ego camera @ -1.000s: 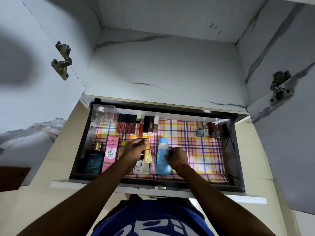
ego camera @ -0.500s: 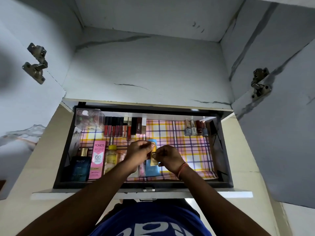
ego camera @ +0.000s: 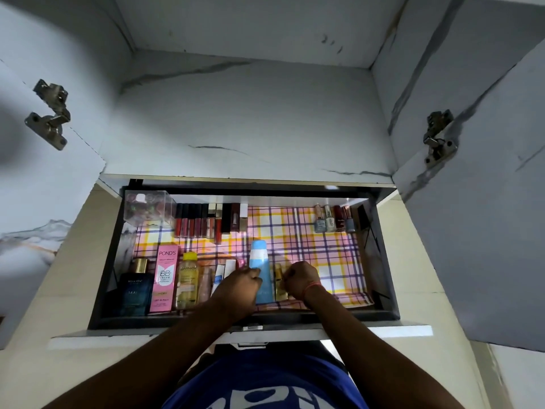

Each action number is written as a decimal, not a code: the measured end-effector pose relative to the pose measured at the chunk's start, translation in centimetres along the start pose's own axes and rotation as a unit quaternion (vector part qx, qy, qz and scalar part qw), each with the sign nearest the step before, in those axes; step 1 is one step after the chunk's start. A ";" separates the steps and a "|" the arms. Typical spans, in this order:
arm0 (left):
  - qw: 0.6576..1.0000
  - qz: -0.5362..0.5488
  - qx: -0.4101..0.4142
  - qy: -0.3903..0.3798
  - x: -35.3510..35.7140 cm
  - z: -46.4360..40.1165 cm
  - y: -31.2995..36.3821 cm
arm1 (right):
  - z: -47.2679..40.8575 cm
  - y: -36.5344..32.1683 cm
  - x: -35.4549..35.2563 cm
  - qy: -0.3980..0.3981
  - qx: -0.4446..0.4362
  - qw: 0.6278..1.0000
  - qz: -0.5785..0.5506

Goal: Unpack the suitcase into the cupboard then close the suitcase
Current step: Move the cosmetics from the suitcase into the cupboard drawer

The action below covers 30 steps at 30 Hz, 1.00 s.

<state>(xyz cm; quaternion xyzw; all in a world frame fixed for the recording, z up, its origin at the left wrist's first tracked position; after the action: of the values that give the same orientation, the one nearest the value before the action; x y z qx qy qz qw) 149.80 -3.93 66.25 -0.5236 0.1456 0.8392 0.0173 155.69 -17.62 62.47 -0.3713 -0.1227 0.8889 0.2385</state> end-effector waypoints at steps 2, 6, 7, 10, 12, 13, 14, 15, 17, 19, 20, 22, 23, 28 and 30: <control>1.000 -0.004 0.001 0.013 -0.1 0.0 0.1 | 0.0 -0.1 0.1 -0.001 -0.008 1.000 0.004; 1.000 0.001 -0.001 0.017 0.3 -0.1 0.0 | -0.2 0.2 0.2 0.011 -0.015 1.000 0.019; 1.000 0.008 0.000 0.020 0.3 -0.1 0.0 | -0.3 0.3 0.2 0.014 -0.015 1.000 0.020; 0.999 0.033 -0.002 0.028 0.7 0.0 -0.4 | -0.5 0.3 0.4 0.015 -0.011 1.000 0.017; 0.998 0.049 -0.001 0.036 0.8 0.0 -0.8 | -0.6 0.3 0.6 0.013 -0.010 1.000 0.018; 0.998 0.056 0.000 0.040 0.8 0.0 -0.9 | -0.6 0.3 0.6 0.011 -0.007 1.000 0.020; 0.997 0.060 0.003 0.045 0.7 0.1 -1.0 | -0.6 0.3 0.7 0.010 -0.003 1.000 0.021; 0.997 0.065 0.004 0.046 0.7 0.1 -1.0 | -0.7 0.5 0.7 0.007 0.003 1.000 0.022; 0.996 0.078 0.005 0.044 0.7 0.1 -1.0 | -0.8 0.6 1.0 -0.001 0.010 1.000 0.028; 0.995 0.087 0.000 0.049 0.3 0.3 -1.0 | -0.7 0.7 1.1 -0.008 0.012 0.999 0.036; 0.994 0.095 -0.006 0.050 0.1 0.5 -1.0 | -0.8 0.8 1.1 -0.008 0.011 0.999 0.038; 0.991 0.123 -0.022 0.054 -0.3 0.8 -1.1 | -0.7 0.7 0.7 -0.008 -0.002 0.999 0.051; 0.988 0.135 -0.032 0.062 -0.6 1.0 -1.2 | -0.5 0.3 0.3 -0.003 -0.013 0.998 0.058; 0.954 0.258 -0.101 0.115 -2.6 2.7 -2.5 | -1.3 -2.5 -1.1 0.036 -0.114 0.992 -0.032; 0.924 0.318 -0.118 0.177 -3.8 4.4 -2.9 | -0.7 -5.0 -1.7 0.014 -0.169 0.984 -0.047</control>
<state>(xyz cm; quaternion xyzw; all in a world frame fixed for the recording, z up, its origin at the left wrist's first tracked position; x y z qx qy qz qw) 148.22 0.48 70.76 -0.5882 0.2050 0.7055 -0.3381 158.95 -14.16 64.98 -0.4127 -0.2854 0.8377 0.2156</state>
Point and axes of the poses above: each hand's wrist, its own z-axis away from the middle knuckle, its own x-axis out of the palm, y = z × x, the point moved 7 cm from there along -z, towards the middle knuckle, and after that the axes turned 2 degrees about y, right-handed, at the moved point
